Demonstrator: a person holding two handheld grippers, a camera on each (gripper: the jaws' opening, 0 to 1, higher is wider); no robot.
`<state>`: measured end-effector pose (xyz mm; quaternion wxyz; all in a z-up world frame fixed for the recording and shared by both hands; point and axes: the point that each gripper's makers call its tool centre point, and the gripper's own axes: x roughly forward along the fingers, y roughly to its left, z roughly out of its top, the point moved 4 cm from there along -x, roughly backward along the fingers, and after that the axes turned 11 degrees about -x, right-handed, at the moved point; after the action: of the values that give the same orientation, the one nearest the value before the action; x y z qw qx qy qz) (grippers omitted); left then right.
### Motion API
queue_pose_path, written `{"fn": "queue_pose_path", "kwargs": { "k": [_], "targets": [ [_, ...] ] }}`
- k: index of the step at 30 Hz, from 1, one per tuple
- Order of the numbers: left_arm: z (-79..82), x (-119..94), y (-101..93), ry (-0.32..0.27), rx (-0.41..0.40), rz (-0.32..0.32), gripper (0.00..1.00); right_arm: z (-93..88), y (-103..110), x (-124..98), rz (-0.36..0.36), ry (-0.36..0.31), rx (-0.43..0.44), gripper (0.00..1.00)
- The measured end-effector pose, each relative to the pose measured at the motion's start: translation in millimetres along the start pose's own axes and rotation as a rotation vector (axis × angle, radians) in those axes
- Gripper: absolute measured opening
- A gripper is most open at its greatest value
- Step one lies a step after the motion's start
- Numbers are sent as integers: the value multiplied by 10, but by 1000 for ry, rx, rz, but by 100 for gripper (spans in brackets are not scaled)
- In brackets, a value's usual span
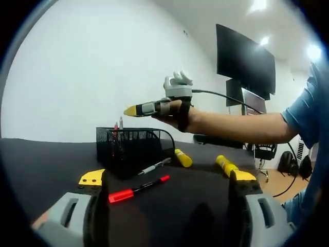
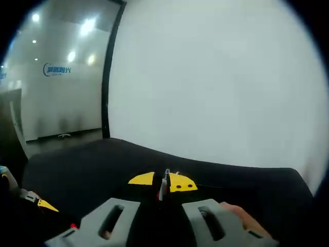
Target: Pick up pens and glue sticks and place them into the holder.
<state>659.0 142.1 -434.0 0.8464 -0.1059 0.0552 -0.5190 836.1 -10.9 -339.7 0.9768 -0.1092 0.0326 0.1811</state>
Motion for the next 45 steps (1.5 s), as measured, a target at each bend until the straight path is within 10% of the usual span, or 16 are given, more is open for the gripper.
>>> {"fn": "queue_pose_path", "kwargs": {
  "k": [21,45],
  "targets": [
    [-45,31,61,29,0,25,91,195,-146,-987,-11,-141,11,6],
    [-44,62,194,43,-13,56,87,-650,-395,-2016,-123,-190,107,11]
  ]
}}
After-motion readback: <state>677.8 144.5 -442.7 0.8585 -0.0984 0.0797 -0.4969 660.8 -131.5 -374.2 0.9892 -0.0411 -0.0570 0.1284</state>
